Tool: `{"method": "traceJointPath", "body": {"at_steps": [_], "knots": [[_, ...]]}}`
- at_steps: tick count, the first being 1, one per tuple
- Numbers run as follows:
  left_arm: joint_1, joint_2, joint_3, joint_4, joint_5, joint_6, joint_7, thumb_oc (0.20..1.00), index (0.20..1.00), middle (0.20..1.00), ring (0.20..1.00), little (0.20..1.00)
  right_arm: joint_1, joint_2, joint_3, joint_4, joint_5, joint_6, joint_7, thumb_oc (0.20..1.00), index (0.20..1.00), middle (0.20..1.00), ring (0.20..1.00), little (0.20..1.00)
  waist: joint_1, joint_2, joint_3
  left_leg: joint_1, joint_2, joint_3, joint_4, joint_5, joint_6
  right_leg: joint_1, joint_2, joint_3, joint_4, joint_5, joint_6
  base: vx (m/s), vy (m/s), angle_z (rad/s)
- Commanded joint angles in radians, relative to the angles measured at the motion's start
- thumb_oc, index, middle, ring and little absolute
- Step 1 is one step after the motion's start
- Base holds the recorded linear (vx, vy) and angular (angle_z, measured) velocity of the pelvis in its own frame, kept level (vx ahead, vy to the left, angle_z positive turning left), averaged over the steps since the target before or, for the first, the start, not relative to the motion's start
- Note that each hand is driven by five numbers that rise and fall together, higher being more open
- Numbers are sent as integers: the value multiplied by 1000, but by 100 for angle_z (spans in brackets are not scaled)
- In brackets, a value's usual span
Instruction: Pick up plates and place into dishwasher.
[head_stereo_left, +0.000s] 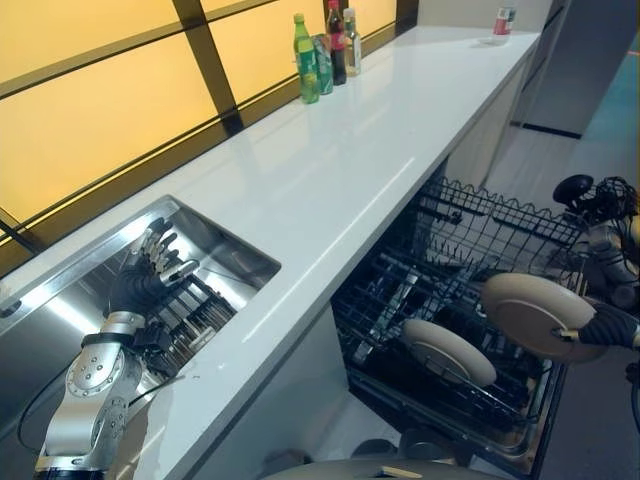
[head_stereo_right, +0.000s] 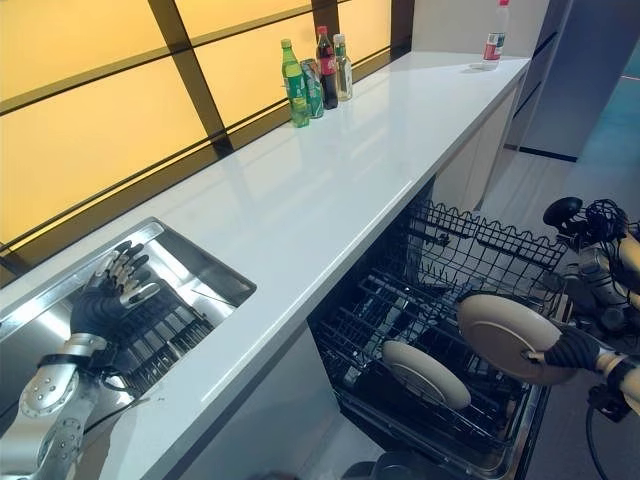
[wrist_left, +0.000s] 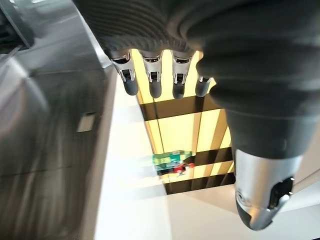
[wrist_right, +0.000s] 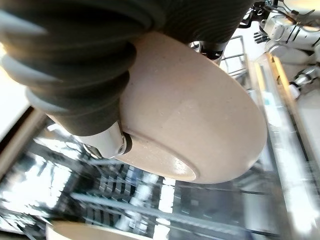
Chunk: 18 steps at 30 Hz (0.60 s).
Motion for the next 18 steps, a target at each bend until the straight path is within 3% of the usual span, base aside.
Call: {"method": "traceJointPath", "body": {"at_steps": [1, 4, 9, 14, 18], "knots": [[2, -22, -15, -30, 22, -42, 24, 1000, 1000, 1000, 1000, 1000, -60, -150, 23, -1, -83, -53, -7, 200, 200, 200, 200, 200, 10, 13, -56, -119, 40, -22, 53, 159, -39, -43, 32, 19, -84, 111, -5, -38, 104, -15], [-24, -28, -54, -29, 7, -52, 60, 1000, 1000, 1000, 1000, 1000, -155, -203, 62, 44, -93, -42, -30, 200, 200, 200, 200, 200, 2, 55, -30, -156, 30, -31, 59, 166, -40, -99, 25, 30, -58, 107, -11, -103, 158, -16], [-84, -16, -112, -25, -58, -142, 139, 1000, 1000, 1000, 1000, 1000, -464, -298, 220, 168, -121, -31, -93, 200, 200, 200, 200, 200, 9, 122, 34, -269, 13, -38, 74, 185, -44, -229, 9, 27, -15, 99, -26, -259, 141, -22], [-119, 13, -130, -22, -98, -194, 185, 1000, 1000, 1000, 1000, 1000, -593, -314, 283, 193, -107, -28, -161, 200, 200, 200, 200, 200, 9, 145, 100, -366, 10, -31, 108, 198, -48, -294, -6, 20, -10, 103, -33, -195, 28, -2], [-169, 64, -141, -11, -129, -249, 239, 1000, 1000, 1000, 1000, 1000, -704, -297, 362, 206, -81, -11, -248, 200, 200, 200, 200, 200, 23, 135, 178, -475, 28, -26, 135, 212, -44, -355, 1, 13, -18, 109, -36, -282, -96, -6]]}}
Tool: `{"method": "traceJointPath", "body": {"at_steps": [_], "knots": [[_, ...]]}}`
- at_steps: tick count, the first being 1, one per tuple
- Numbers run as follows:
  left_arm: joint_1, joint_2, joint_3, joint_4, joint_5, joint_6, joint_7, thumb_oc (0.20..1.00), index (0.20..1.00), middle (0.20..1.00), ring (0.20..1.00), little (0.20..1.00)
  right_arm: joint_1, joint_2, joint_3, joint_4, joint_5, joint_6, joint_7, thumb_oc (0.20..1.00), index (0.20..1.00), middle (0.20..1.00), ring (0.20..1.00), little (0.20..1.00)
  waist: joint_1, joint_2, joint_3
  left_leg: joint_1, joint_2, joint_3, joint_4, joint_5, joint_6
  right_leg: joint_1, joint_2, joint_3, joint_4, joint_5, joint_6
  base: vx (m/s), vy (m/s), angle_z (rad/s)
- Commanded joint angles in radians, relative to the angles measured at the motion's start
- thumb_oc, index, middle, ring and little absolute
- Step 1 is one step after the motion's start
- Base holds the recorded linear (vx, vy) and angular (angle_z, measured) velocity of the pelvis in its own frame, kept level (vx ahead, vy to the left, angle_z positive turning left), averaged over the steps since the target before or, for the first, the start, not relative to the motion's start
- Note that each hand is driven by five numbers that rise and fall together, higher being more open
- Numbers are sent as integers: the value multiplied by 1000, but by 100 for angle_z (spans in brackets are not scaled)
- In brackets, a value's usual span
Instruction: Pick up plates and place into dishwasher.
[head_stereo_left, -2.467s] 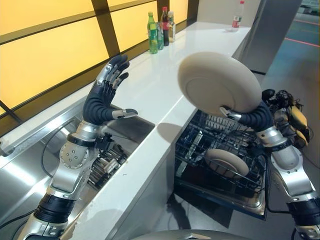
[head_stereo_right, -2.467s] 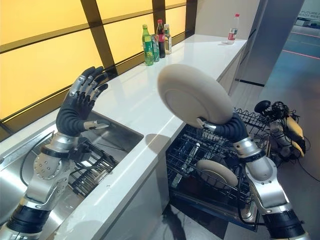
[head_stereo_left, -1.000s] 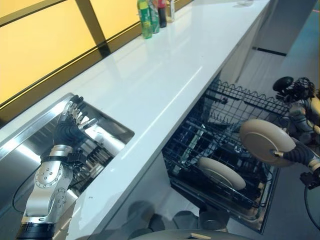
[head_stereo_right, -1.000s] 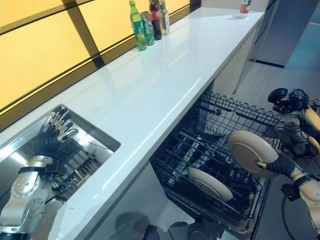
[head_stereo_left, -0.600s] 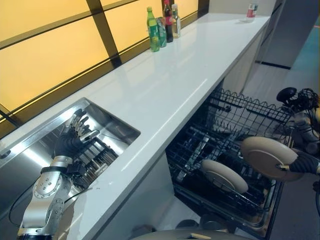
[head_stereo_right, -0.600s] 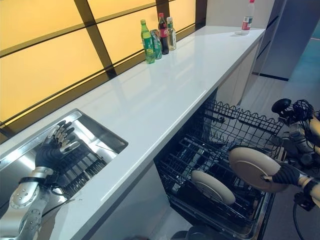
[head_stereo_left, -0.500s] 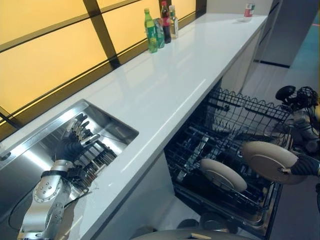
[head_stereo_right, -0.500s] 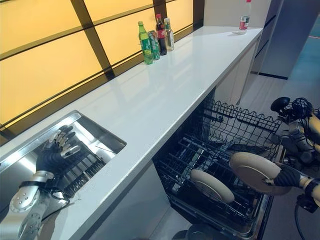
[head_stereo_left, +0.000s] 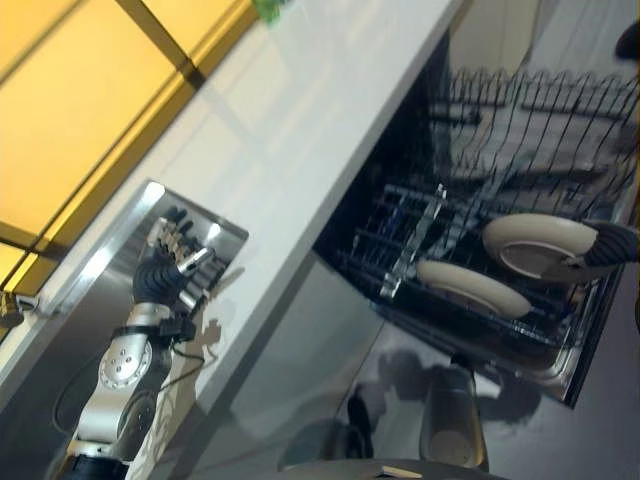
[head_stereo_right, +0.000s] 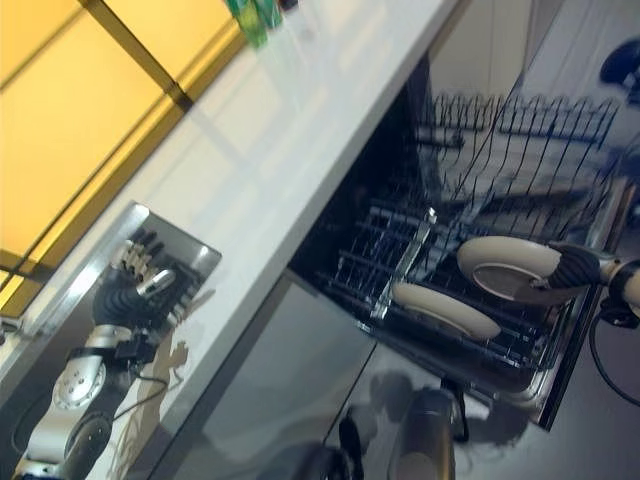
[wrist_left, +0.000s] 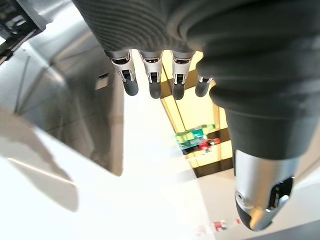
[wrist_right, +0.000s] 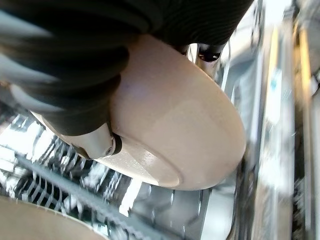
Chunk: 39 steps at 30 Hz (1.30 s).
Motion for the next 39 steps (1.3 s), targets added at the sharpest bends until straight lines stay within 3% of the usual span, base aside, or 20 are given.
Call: {"method": "traceJointPath", "body": {"at_steps": [1, 6, 9, 14, 15, 17, 18, 29, 39], "knots": [[-61, 74, 19, 0, -42, -113, 67, 1000, 1000, 1000, 1000, 1000, -181, -69, 77, 81, 9, 37, -184, 200, 200, 200, 200, 200, 26, -72, 80, -130, 94, -56, 32, 154, -54, 118, 49, -70, -240, 98, -5, -304, -228, -14], [-153, 170, 34, 14, -62, -119, 108, 1000, 1000, 1000, 1000, 1000, -243, 0, 159, 81, 103, 68, -215, 200, 200, 200, 200, 200, 48, -118, 164, -238, 127, -63, 75, 166, -50, 78, 67, -111, -247, 114, -13, -188, -256, -3], [-198, 210, 28, 10, -50, -94, 139, 1000, 1000, 1000, 1000, 1000, -215, 59, 198, 105, 133, 100, -299, 200, 200, 200, 200, 200, 68, -145, 168, -299, 144, -79, 89, 179, -49, 55, 82, -136, -254, 123, -19, -64, -245, -5], [-234, 265, 10, 9, -40, -78, 155, 1000, 1000, 1000, 1000, 1000, -202, 112, 248, 202, 190, 48, -405, 200, 200, 200, 200, 200, 94, -163, 168, -337, 165, -95, 103, 190, -47, 69, 102, -173, -270, 129, -32, -20, -198, 24], [-238, 274, 10, 12, -43, -77, 154, 1000, 1000, 1000, 1000, 1000, -210, 117, 254, 217, 199, 44, -421, 329, 329, 329, 329, 329, 98, -165, 168, -338, 167, -97, 105, 190, -46, 74, 105, -178, -273, 130, -34, -11, -103, 36], [-250, 281, 9, 21, -49, -72, 146, 1000, 1000, 1000, 1000, 1000, -228, 122, 262, 247, 213, 33, -433, 900, 900, 900, 900, 900, 103, -168, 168, -332, 170, -100, 106, 188, -45, 91, 108, -185, -282, 131, -36, -24, -80, -13], [-256, 285, 12, 21, -48, -67, 143, 1000, 1000, 1000, 1000, 1000, -231, 125, 260, 251, 220, 31, -440, 1000, 1000, 1000, 1000, 1000, 103, -170, 168, -331, 171, -101, 104, 192, -46, 99, 111, -189, -292, 136, -37, -20, -70, -3], [-259, 280, 39, 39, -34, -51, 90, 1000, 1000, 1000, 1000, 1000, -177, 145, 179, 226, 245, 60, -448, 1000, 1000, 1000, 1000, 1000, 104, -202, 168, -271, 179, -94, 102, 177, -43, 184, 121, -206, -332, 149, -41, -31, -35, 11], [-256, 244, 40, 67, -27, -57, 63, 1000, 1000, 1000, 1000, 1000, -143, 150, 96, 192, 292, 94, -493, 1000, 1000, 1000, 1000, 1000, 91, -211, 168, -224, 175, -77, 100, 166, -37, 231, 116, -202, -350, 156, -41, -41, 25, 2]]}}
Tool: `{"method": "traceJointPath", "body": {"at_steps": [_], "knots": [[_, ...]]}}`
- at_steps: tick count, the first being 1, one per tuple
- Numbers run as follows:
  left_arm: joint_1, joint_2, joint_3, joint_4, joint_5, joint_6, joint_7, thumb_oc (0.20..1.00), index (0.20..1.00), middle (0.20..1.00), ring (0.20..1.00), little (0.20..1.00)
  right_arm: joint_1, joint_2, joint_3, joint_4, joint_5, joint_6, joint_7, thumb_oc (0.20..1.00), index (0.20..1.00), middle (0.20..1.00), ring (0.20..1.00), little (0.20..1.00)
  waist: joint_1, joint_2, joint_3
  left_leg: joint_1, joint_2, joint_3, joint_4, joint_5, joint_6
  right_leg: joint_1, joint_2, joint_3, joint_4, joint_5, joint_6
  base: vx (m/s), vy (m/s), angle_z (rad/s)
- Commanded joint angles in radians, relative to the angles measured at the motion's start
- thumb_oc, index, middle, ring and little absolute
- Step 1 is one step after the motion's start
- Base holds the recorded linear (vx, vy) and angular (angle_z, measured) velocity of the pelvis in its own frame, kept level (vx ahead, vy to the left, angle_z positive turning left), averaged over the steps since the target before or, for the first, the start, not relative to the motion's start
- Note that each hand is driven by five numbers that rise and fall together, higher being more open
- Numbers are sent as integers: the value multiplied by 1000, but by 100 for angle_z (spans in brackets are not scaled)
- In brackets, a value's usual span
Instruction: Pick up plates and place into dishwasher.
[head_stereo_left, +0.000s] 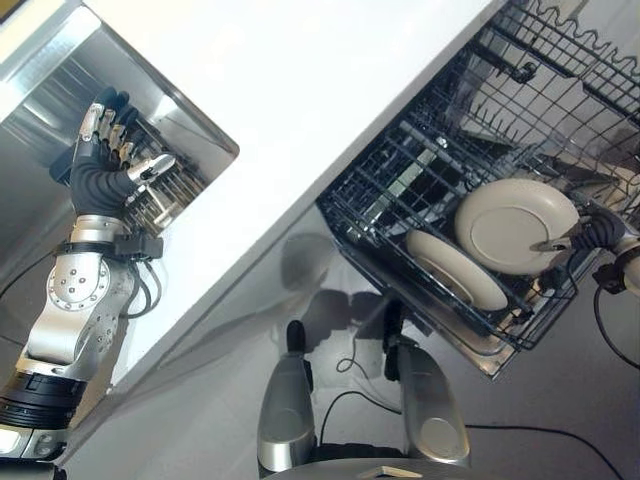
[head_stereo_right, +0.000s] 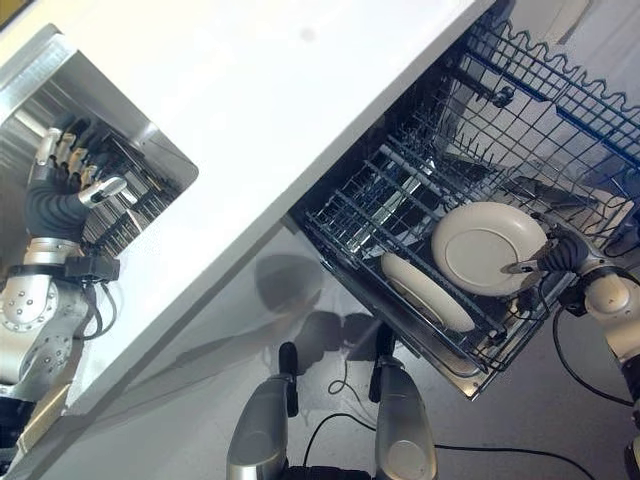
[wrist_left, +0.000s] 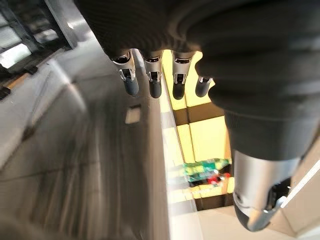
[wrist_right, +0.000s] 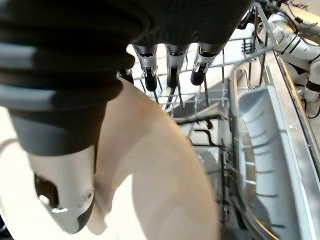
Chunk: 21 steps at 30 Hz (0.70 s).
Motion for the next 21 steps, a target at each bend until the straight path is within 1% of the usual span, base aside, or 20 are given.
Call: {"method": "traceJointPath", "body": {"at_steps": [1, 3, 7, 10, 12, 13, 14, 16, 18, 19, 21], "knots": [[38, -23, 29, -17, 24, -27, -13, 1000, 1000, 1000, 1000, 1000, -37, -3, -70, -40, 66, 12, -67, 1000, 1000, 1000, 1000, 1000, -16, -44, -3, -139, 25, -20, 17, 176, 15, 77, -15, -7, -61, -1, 48, -33, 54, 3], [38, -29, 31, -9, 15, -27, -27, 1000, 1000, 1000, 1000, 1000, -24, -2, -105, -48, 79, 16, -90, 1000, 1000, 1000, 1000, 1000, -22, -45, -3, -126, 26, -8, 23, 165, 16, 88, -16, -3, -62, -3, 50, -38, 64, 3], [43, -51, 30, -3, 7, -25, -39, 1000, 1000, 1000, 1000, 1000, 10, 10, -175, -87, 89, 33, -140, 1000, 1000, 1000, 1000, 1000, -38, -46, -11, -104, 20, 14, 10, 164, 20, 98, -27, 5, -72, 6, 55, -38, 114, 3], [58, -78, 33, 6, 2, -33, -50, 1000, 1000, 1000, 1000, 1000, 58, 28, -250, -130, 109, 44, -225, 1000, 1000, 1000, 1000, 1000, -50, -44, -22, -84, 11, 29, 10, 150, 26, 110, -37, 18, -78, 5, 61, -8, 160, -4], [72, -96, 38, 3, 4, -40, -52, 1000, 1000, 1000, 1000, 1000, 101, 54, -307, -165, 117, 34, -289, 1000, 1000, 1000, 1000, 1000, -60, -41, -34, -78, 2, 39, 6, 145, 33, 106, -47, 25, -81, 10, 64, -34, 152, -18], [78, -107, 39, 0, 8, -40, -52, 1000, 1000, 1000, 1000, 1000, 121, 72, -335, -197, 125, 36, -321, 1000, 1000, 1000, 1000, 1000, -63, -40, -38, -73, -3, 43, 7, 138, 36, 108, -49, 30, -83, 9, 65, -22, 192, -7], [94, -135, 45, -2, 13, -41, -54, 1000, 1000, 1000, 1000, 1000, 160, 119, -389, -263, 157, 36, -379, 1000, 1000, 1000, 1000, 1000, -74, -35, -43, -63, -12, 48, 16, 119, 40, 110, -55, 39, -79, 4, 68, -25, 218, -3], [114, -172, 50, 1, 17, -47, -59, 1000, 1000, 1000, 1000, 1000, 209, 185, -442, -355, 145, 40, -407, 1000, 1000, 1000, 1000, 1000, -90, -26, -56, -61, -27, 56, 25, 109, 44, 102, -65, 55, -78, 7, 70, -17, 286, -13], [141, -233, 53, 7, 33, -58, -65, 1000, 1000, 1000, 1000, 1000, 267, 247, -479, -442, 144, 46, -428, 1000, 1000, 1000, 1000, 1000, -113, -9, -70, -49, -43, 69, 32, 97, 49, 99, -77, 73, -77, 5, 71, 14, 331, -18], [152, -250, 51, 6, 39, -61, -68, 1000, 1000, 1000, 1000, 1000, 289, 263, -492, -461, 166, 37, -440, 1000, 1000, 1000, 1000, 1000, -118, -4, -75, -42, -47, 76, 33, 92, 51, 101, -81, 79, -77, 3, 73, 37, 320, -18], [183, -302, 50, 8, 41, -67, -82, 1000, 1000, 1000, 1000, 1000, 337, 307, -529, -478, 159, 17, -434, 1000, 1000, 1000, 1000, 1000, -138, 17, -93, -18, -65, 97, 41, 72, 59, 110, -97, 102, -77, -3, 78, 66, 349, -21]]}}
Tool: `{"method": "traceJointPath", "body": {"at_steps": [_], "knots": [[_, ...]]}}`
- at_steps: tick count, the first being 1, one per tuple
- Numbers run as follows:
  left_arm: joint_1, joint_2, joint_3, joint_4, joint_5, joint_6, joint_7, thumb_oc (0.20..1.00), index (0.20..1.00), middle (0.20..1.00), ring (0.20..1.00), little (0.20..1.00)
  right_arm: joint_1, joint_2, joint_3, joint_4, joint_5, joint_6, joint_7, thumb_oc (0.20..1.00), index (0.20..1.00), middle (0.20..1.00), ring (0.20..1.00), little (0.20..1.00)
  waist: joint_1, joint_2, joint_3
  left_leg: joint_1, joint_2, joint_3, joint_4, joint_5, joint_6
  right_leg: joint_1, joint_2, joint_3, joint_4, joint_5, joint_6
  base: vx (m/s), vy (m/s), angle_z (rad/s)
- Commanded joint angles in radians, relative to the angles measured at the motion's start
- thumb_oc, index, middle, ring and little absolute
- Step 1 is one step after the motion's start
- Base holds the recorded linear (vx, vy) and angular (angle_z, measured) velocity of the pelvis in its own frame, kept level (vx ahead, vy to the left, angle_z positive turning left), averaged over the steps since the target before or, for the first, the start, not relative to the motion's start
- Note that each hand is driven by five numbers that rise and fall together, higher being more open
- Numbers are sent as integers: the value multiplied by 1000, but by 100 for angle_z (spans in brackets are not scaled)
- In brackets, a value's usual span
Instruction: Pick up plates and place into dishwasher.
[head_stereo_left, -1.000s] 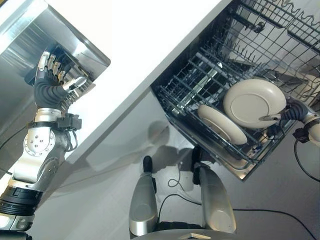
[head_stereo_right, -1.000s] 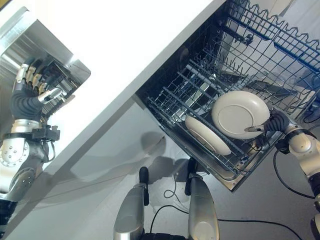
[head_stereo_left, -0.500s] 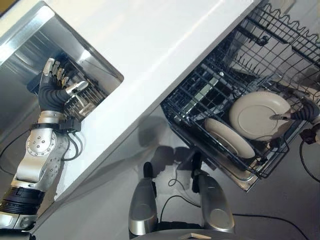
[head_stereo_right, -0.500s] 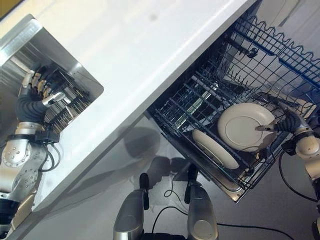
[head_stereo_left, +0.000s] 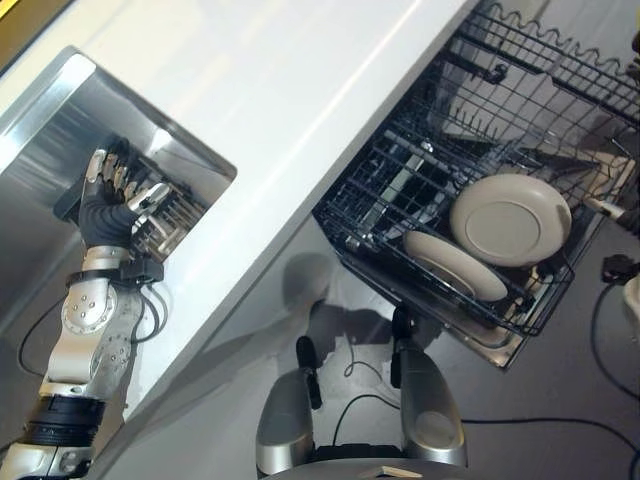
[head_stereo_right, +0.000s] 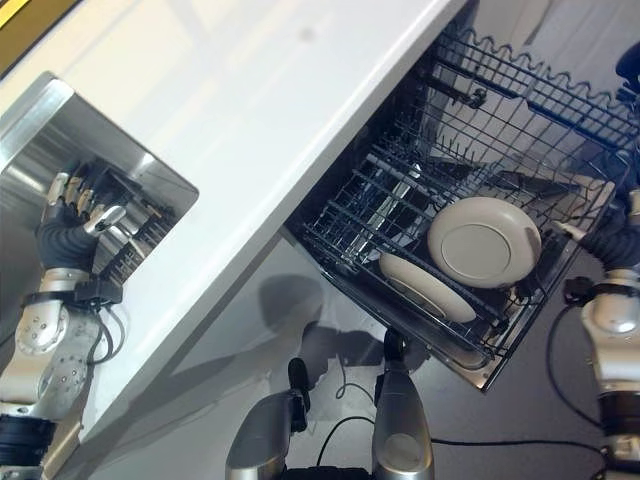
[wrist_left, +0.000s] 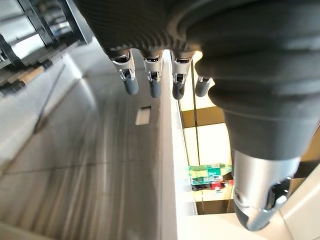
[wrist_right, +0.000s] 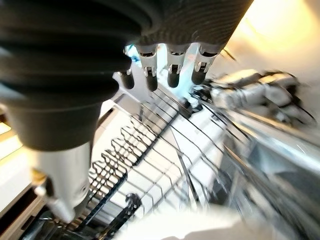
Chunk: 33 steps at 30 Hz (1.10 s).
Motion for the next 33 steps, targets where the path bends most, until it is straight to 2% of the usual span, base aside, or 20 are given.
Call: {"method": "traceJointPath", "body": {"at_steps": [1, 4, 10, 15, 18, 24, 33], "knots": [[74, -108, -31, -21, 38, -50, -21, 1000, 1000, 1000, 1000, 1000, 49, -36, -56, -75, 42, -45, -52, 1000, 1000, 1000, 1000, 1000, -50, 16, -94, -130, 12, -12, 101, 79, 29, 52, -31, 12, -37, -14, 11, 49, 300, -17], [73, -136, -51, -18, 37, -48, -13, 1000, 1000, 1000, 1000, 1000, 55, -15, -73, -60, 133, -80, -59, 1000, 1000, 1000, 1000, 1000, -64, 38, -96, -119, -6, 1, 110, 63, 33, 50, -48, 30, -35, -15, 18, 11, 253, -18], [68, -181, -102, 2, 13, -62, 25, 1000, 1000, 1000, 1000, 1000, 29, 1, -85, -5, 178, -130, -132, 1000, 1000, 1000, 1000, 1000, -95, 99, -70, -115, -36, 27, 157, 33, 37, 30, -83, 75, -2, -22, 28, 2, 236, -13], [72, -196, -127, 1, -12, -69, 34, 1000, 1000, 1000, 1000, 1000, -7, -14, -78, 40, 237, -127, -69, 1000, 1000, 1000, 1000, 1000, -98, 137, -43, -127, -59, 20, 189, 22, 38, 13, -110, 99, 27, -25, 34, 18, 174, -9], [72, -197, -137, 4, -23, -68, 25, 1000, 1000, 1000, 1000, 1000, -36, -21, -67, 84, 332, -131, 14, 1000, 1000, 1000, 1000, 1000, -93, 147, -27, -145, -65, 17, 212, 20, 36, -4, -120, 104, 49, -26, 36, 2, 83, -13], [45, -186, -181, -7, -26, -83, 65, 1000, 1000, 1000, 1000, 1000, -112, -3, -4, 126, 432, -155, 95, 1000, 1000, 1000, 1000, 1000, -73, 163, -1, -221, -72, 4, 239, 32, 30, -78, -129, 102, 83, -28, 34, -73, 48, 3], [-12, -151, -231, -45, -7, -112, 161, 1000, 1000, 1000, 1000, 1000, -269, 60, 160, 120, 402, -196, 92, 1000, 1000, 1000, 1000, 1000, -13, 166, -1, -366, -82, -28, 230, 57, 39, -207, -123, 91, 90, -13, 27, -121, -3, 2]]}}
